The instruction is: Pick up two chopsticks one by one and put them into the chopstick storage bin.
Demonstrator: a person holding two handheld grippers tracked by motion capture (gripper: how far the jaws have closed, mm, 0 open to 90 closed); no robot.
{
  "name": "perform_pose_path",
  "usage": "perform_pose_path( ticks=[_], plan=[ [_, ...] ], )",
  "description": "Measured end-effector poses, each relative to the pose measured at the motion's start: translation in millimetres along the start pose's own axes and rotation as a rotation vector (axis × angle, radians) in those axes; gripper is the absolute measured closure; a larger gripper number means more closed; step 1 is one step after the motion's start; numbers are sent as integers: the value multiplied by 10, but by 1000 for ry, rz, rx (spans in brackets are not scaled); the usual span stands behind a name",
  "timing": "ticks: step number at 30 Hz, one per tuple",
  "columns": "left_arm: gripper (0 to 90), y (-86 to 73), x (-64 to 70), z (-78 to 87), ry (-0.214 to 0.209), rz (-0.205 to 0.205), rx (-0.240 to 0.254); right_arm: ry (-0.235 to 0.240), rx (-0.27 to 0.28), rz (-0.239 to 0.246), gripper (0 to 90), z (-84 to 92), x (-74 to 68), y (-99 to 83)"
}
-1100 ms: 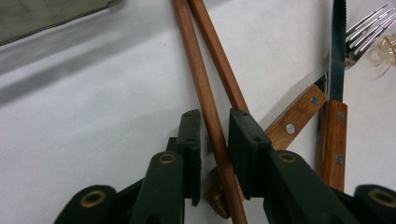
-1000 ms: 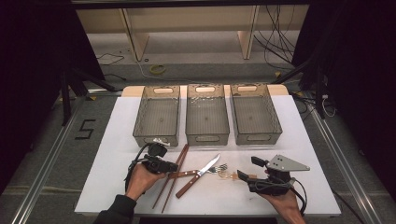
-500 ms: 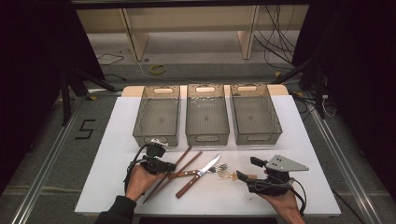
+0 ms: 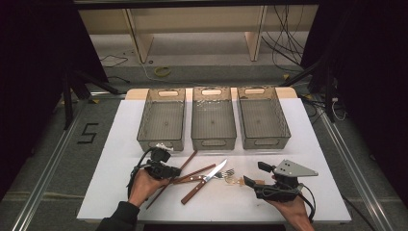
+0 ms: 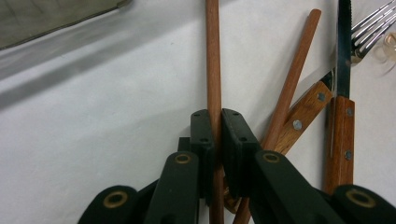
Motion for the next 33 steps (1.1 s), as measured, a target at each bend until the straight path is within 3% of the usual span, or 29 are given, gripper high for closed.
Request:
perform_pose_path(
  ticks=[13, 33],
  plan=[
    [833, 52, -5, 99, -1, -61, 38, -1, 1, 2, 260, 0, 2, 1],
    [833, 107, -4, 237, -8, -92, 66, -1, 4, 2, 260, 1, 7, 4]
  ],
)
Point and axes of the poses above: each handheld gripper's, and its own axes: z roughly backward along the jaws, y roughly out of its top, x roughly to its right, the point moved 8 cm from there along -z, roughly forward along the jaws, and after that the axes turned 3 degrees about z, right-handed, at the moved point
